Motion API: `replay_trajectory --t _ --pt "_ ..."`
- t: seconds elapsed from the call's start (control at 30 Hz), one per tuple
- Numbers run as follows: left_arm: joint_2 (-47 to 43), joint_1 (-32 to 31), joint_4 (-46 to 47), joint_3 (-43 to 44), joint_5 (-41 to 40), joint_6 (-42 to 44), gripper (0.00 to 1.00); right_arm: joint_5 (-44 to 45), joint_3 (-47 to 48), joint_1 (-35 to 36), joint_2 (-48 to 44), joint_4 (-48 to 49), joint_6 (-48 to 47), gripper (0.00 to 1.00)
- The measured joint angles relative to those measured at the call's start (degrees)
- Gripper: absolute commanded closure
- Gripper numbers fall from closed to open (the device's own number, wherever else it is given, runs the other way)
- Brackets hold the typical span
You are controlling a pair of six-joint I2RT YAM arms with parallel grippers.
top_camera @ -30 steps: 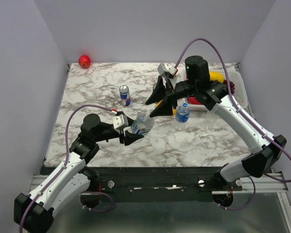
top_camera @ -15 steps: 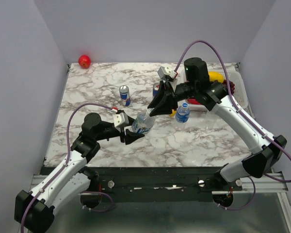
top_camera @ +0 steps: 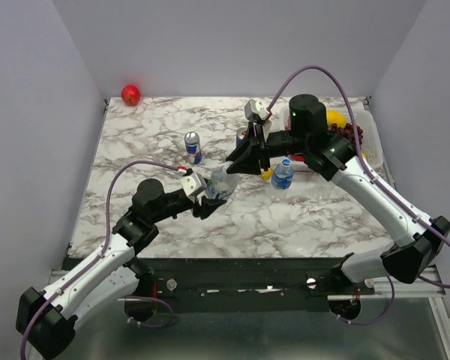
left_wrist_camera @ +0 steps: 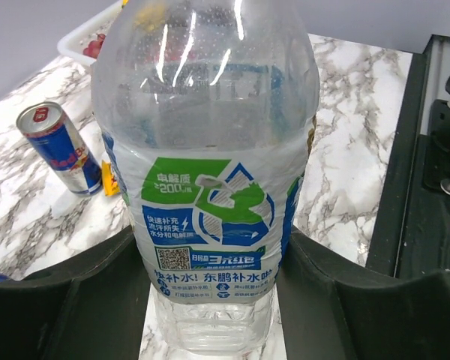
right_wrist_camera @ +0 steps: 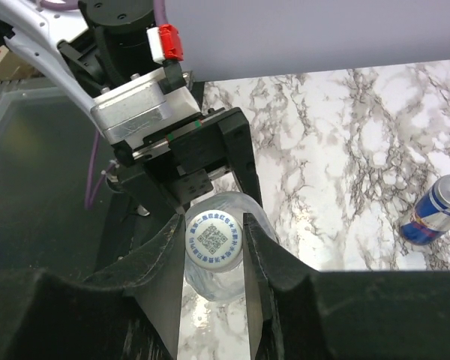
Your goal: Screw on the bottle caps
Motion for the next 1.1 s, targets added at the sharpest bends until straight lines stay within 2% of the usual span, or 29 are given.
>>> replay_trajectory --t 0.07,0.1,0.3,0.5,0.63,0.93,1.1 --pt "-0.31 -0.04 -0.15 0.0 -1.11 0.44 0.36 1.14 0.0 0.04 0.0 0.26 0.13 0.92" --pt "-0.61 -0.07 -0.42 0.0 -1.49 0.74 0.02 1.66 0.0 0.09 0.0 0.24 0.09 0.92" --pt "-4.35 0.57 -5.84 -0.04 -2.71 5.18 0.01 5.55 1.31 0.07 1.79 -2.64 -3.06 0.94" --pt "-3.43 2.62 -22.05 2.38 -2.25 17.84 0.01 10.36 5.27 -0.42 8.41 -6.08 -7.98 0.96" --pt "-3.76 5.84 -29.57 2.16 -2.47 21.44 0.01 12.46 5.31 -0.79 11.54 -7.58 -11.82 0.95" --pt "-7.56 6.99 -30.86 0.42 -5.27 21.03 0.01 11.41 1.09 -1.99 14.4 -7.08 -17.68 0.95" --pt "-7.74 7.45 -31.63 -0.5 -6.23 19.78 0.01 9.42 -1.36 -3.43 15.56 -5.18 -17.73 0.8"
